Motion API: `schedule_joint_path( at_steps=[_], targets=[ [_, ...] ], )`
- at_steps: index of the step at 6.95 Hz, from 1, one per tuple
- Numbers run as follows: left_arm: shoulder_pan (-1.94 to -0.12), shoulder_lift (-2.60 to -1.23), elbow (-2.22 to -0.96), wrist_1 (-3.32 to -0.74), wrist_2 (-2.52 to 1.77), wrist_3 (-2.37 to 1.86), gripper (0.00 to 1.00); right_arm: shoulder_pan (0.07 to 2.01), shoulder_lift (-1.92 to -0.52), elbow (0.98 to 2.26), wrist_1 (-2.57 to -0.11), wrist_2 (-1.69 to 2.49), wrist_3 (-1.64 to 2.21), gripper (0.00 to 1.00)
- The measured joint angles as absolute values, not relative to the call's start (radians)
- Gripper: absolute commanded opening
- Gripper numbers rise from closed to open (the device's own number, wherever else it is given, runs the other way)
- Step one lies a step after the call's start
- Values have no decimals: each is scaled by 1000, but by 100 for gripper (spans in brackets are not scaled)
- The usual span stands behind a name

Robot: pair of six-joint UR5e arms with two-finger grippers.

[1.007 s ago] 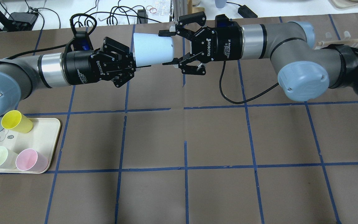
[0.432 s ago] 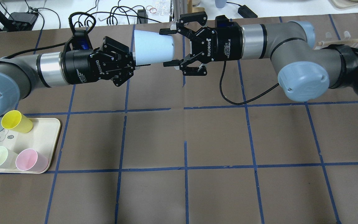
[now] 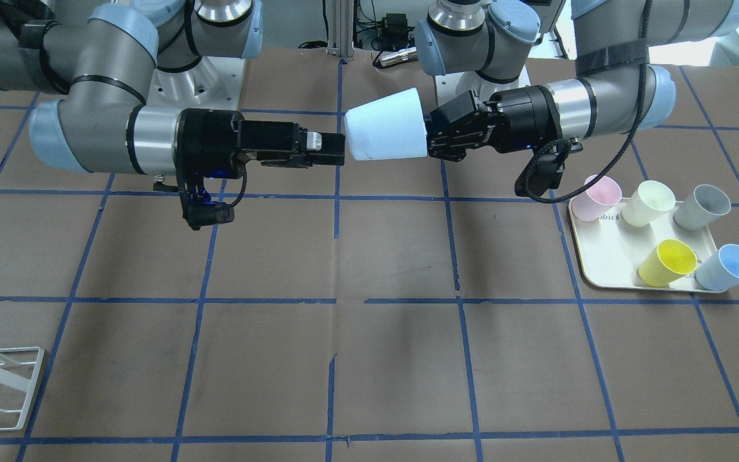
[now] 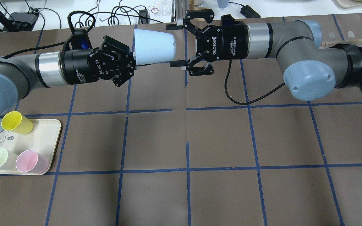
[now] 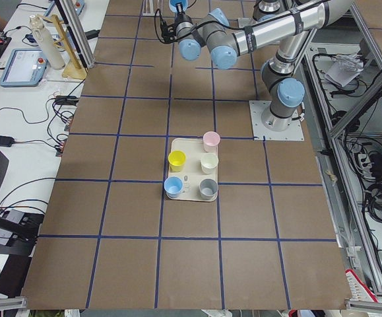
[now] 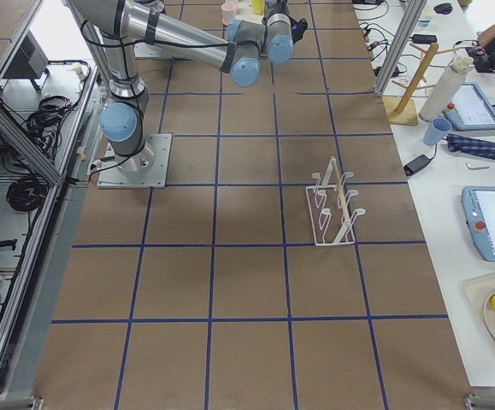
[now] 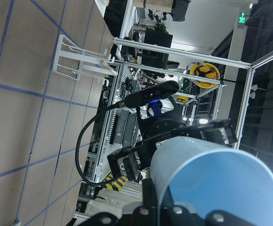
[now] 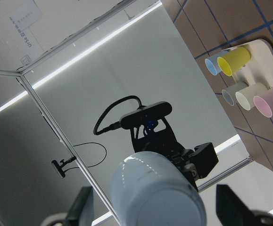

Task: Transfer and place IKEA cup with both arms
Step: 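Open and pull back the right gripper while the left gripper holds the cup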

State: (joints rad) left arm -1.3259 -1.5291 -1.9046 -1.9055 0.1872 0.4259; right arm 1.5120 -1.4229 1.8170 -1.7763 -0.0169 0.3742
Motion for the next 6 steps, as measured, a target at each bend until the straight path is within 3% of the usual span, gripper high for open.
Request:
schedule_joint_path(
  at_steps=[2, 6],
  targets=[
    [-1286, -1510, -1879, -1906, 356, 406, 0, 1411, -1427, 1806, -1774, -83, 399, 100],
    [-1118, -1497, -1872, -1748, 877, 399, 0, 1362, -1564, 1771, -1764, -740, 501, 100]
  ],
)
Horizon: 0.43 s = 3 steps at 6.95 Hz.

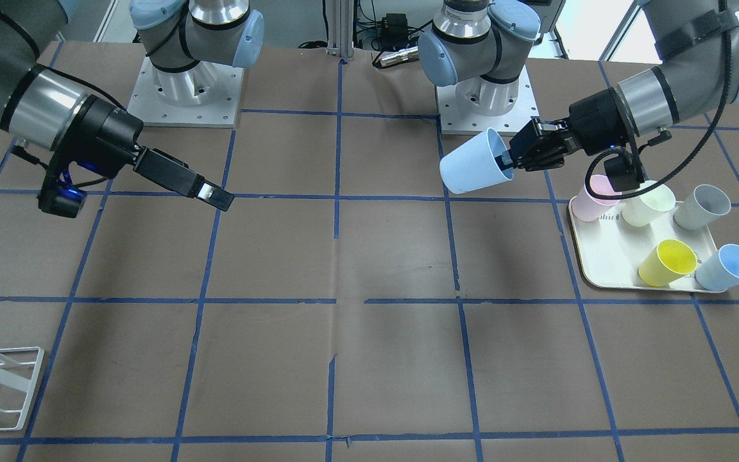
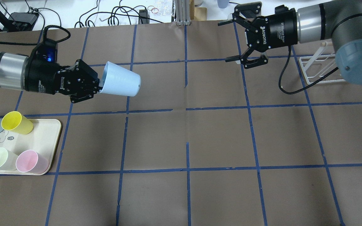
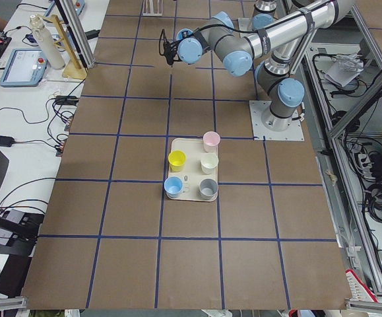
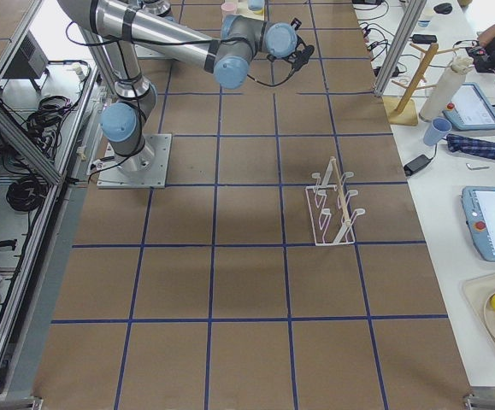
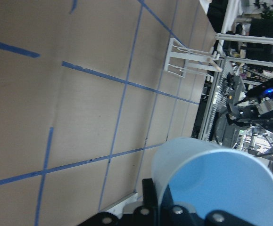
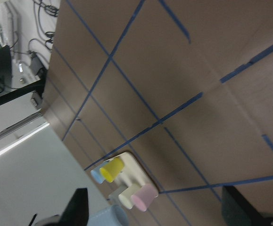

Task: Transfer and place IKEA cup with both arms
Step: 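Carry the cup onto the white tray with the left gripper while the right arm retracts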

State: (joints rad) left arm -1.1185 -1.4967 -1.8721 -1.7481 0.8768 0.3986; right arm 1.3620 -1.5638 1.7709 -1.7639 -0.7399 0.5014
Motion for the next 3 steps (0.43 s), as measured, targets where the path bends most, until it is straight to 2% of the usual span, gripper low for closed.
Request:
schedule_joint_path(
  at_steps=[3],
  targets=[
    [-1099, -1530, -1885, -1483, 1264, 416, 0, 1365, -1687, 1764, -1672, -1167, 471, 100]
  ],
)
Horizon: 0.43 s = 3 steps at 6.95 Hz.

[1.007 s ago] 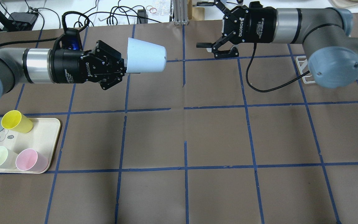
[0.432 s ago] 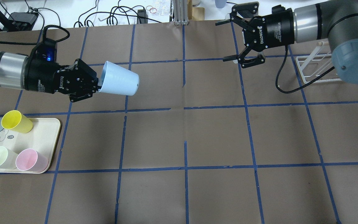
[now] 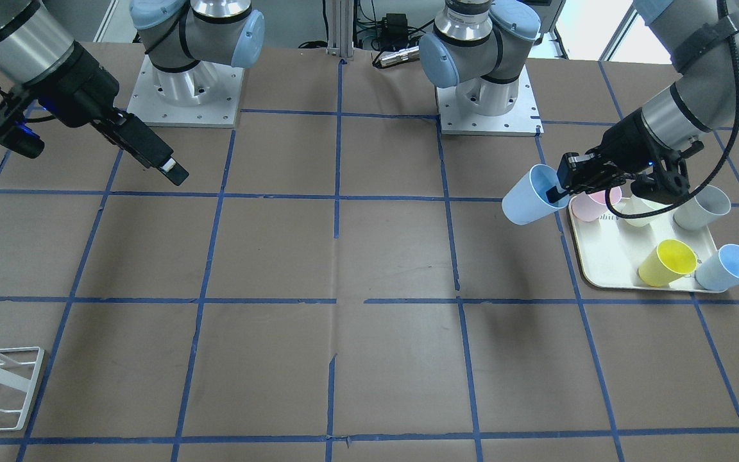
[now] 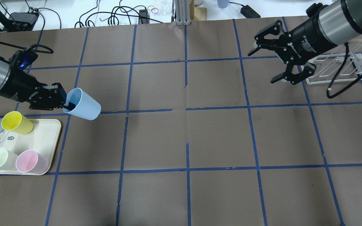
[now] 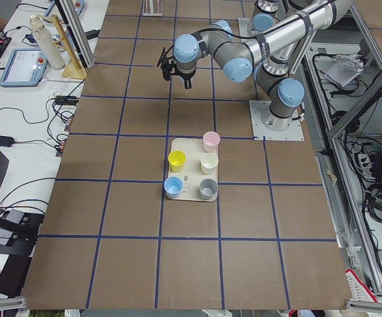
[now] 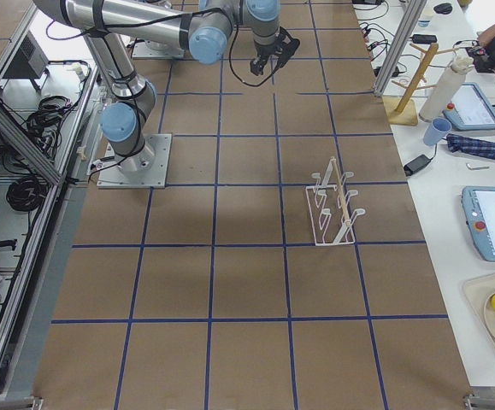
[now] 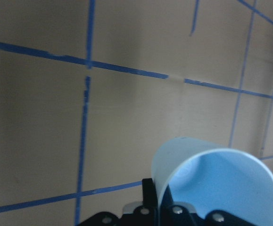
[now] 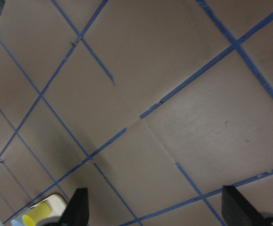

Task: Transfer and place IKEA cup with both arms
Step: 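Carry the cup onto the white tray with the left gripper while the right arm retracts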

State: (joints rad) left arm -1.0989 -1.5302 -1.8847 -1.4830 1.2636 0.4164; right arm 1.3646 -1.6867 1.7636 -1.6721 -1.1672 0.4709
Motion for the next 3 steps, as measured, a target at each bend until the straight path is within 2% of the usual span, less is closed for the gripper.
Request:
schedule_joint_path(
  at_steps=[3],
  targets=[
    [-1025, -1635, -1921, -1248, 1427, 615, 0, 1399, -1739, 1755, -1570, -1438, 298, 100]
  ],
)
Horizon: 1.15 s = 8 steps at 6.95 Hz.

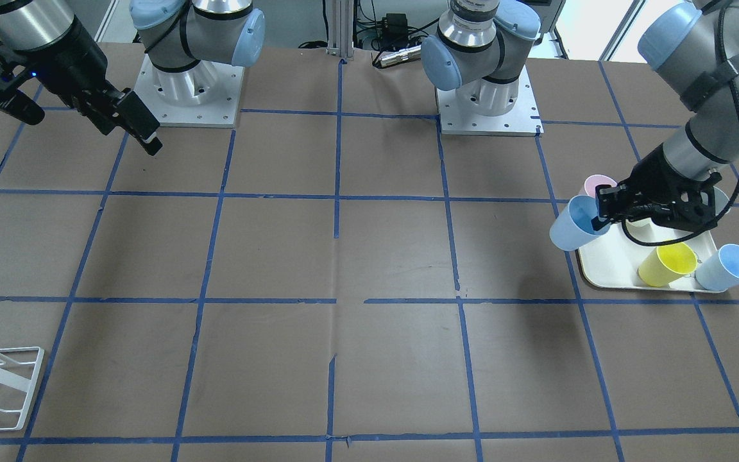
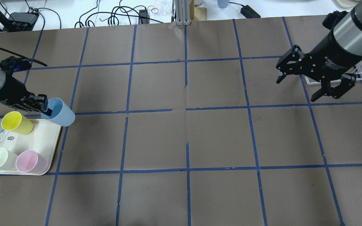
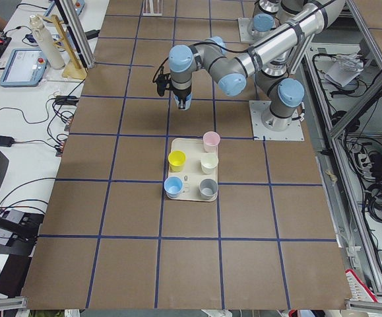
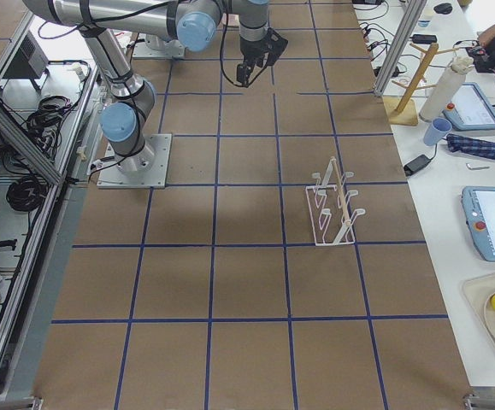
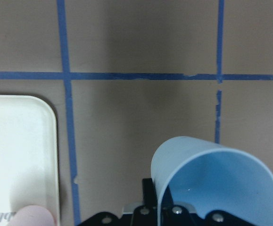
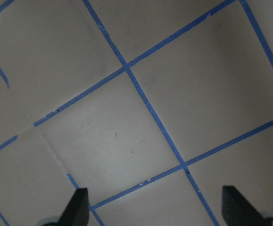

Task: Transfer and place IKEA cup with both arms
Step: 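Carry the cup onto the white tray with the left gripper while the right arm retracts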

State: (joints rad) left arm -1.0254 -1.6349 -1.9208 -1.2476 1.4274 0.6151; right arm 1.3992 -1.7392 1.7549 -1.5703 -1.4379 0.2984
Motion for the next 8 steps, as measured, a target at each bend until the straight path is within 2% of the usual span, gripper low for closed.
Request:
schedule_joint_path(
  at_steps=[5, 8],
  targets=[
    [-888, -1831, -1925, -1016, 1446, 920, 0, 1521, -1736, 1771, -1597, -1554, 133, 100],
    [-879, -1857, -1929, -1016, 1451, 927, 0, 1525, -1743, 1787, -1594, -1574, 108, 100]
  ],
)
